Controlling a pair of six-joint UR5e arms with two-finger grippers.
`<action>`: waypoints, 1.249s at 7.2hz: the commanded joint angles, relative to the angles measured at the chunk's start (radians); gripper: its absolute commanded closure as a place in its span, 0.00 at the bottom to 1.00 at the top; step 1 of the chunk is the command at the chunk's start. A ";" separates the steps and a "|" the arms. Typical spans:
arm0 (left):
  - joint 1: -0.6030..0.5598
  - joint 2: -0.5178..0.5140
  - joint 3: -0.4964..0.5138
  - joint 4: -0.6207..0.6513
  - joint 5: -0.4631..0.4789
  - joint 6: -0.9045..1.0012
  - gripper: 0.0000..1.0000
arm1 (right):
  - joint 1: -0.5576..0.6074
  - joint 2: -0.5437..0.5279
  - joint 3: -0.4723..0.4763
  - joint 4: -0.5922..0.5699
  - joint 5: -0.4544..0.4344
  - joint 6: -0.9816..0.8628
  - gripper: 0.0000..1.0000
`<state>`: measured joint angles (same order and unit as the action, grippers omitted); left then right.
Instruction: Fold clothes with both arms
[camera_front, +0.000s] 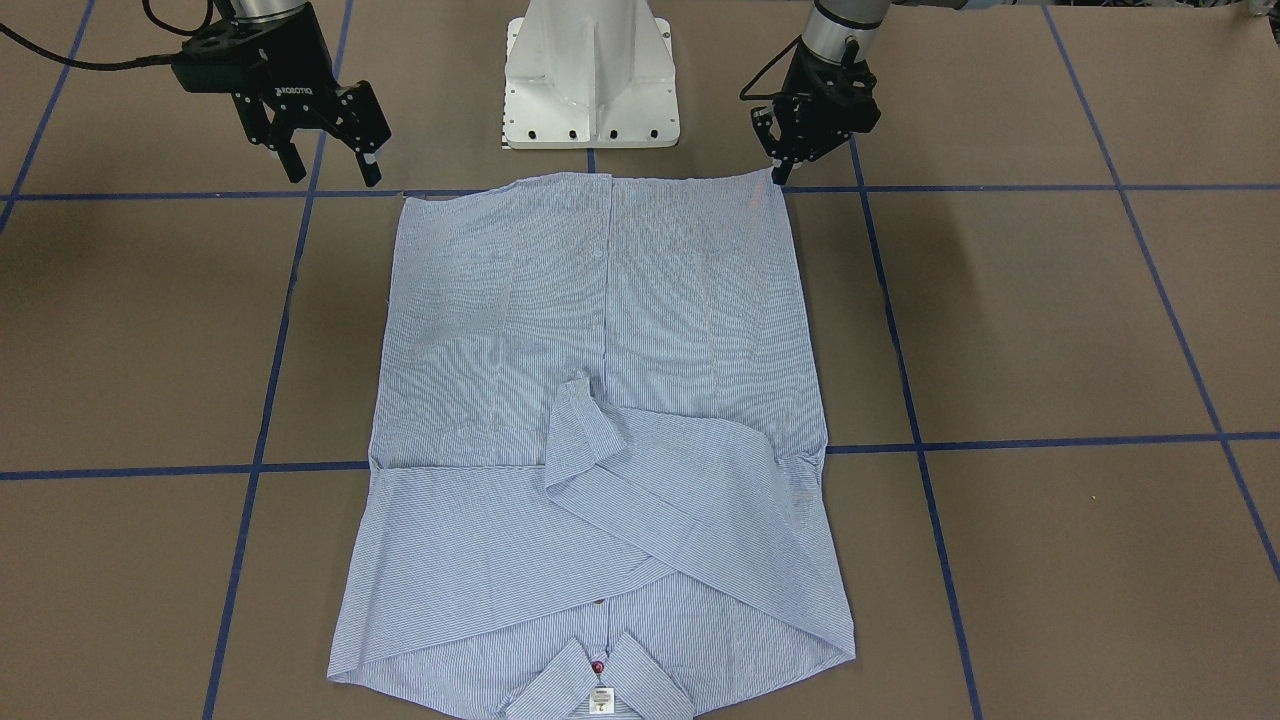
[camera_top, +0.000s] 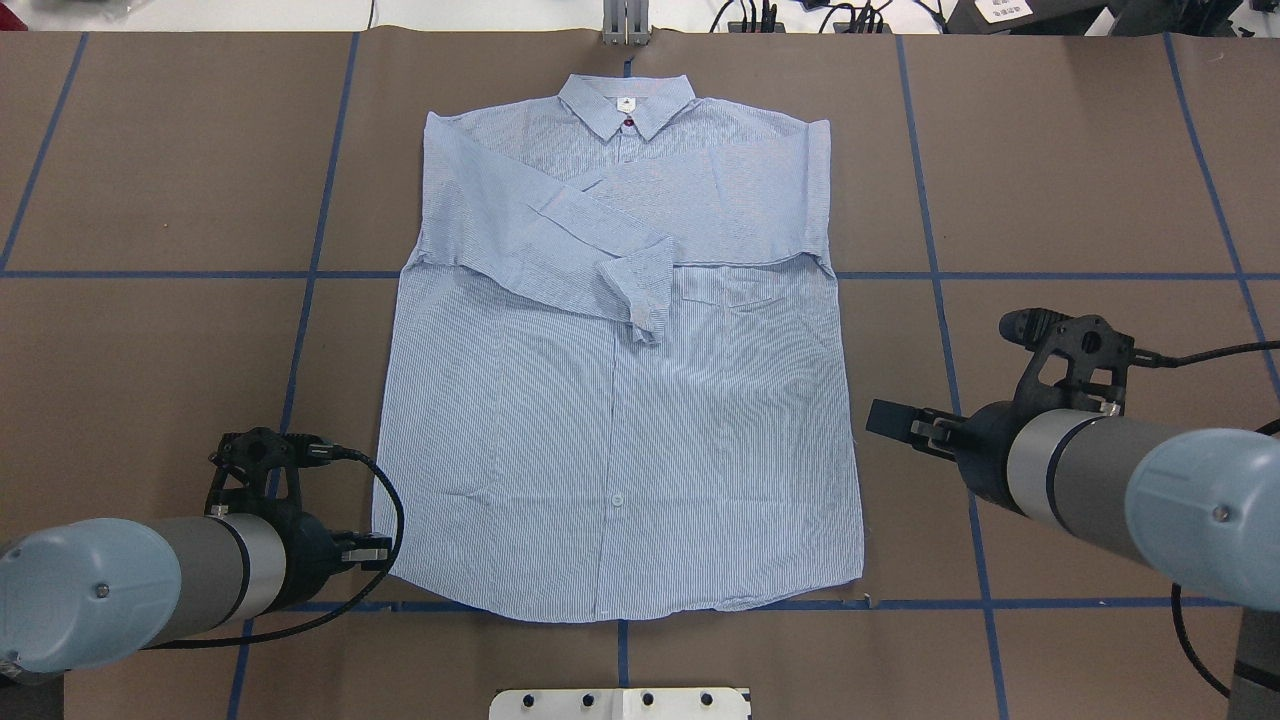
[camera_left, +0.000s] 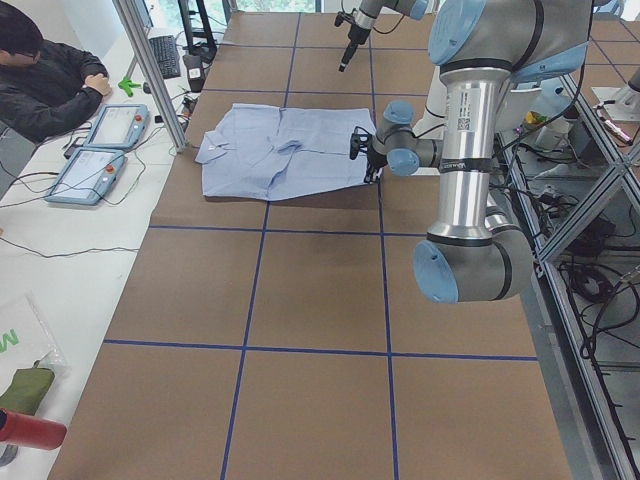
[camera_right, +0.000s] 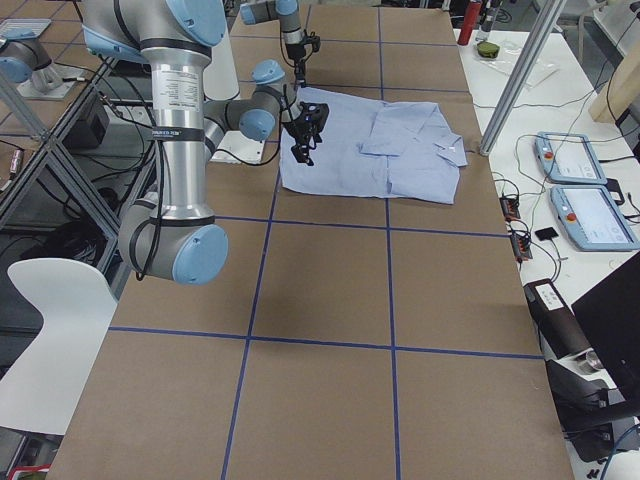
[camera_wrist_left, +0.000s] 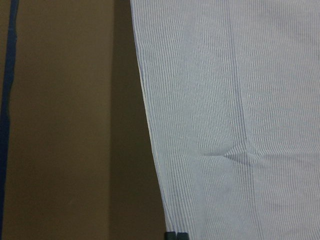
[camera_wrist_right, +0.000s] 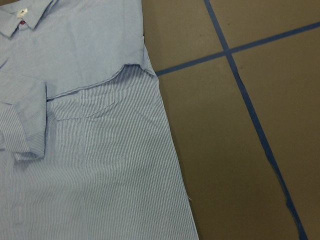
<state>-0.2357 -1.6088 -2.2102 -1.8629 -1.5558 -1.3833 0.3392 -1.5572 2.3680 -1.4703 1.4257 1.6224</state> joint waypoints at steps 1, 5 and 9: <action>0.001 -0.011 0.000 0.001 -0.001 0.003 1.00 | -0.147 -0.004 -0.019 0.002 -0.152 0.132 0.00; 0.004 -0.011 0.000 -0.004 0.013 0.001 1.00 | -0.299 -0.206 -0.158 0.338 -0.301 0.266 0.05; 0.013 -0.003 -0.006 -0.004 0.077 0.001 1.00 | -0.397 -0.173 -0.171 0.250 -0.373 0.390 0.30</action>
<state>-0.2234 -1.6142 -2.2149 -1.8668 -1.4876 -1.3821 -0.0401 -1.7517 2.2037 -1.1833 1.0620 1.9891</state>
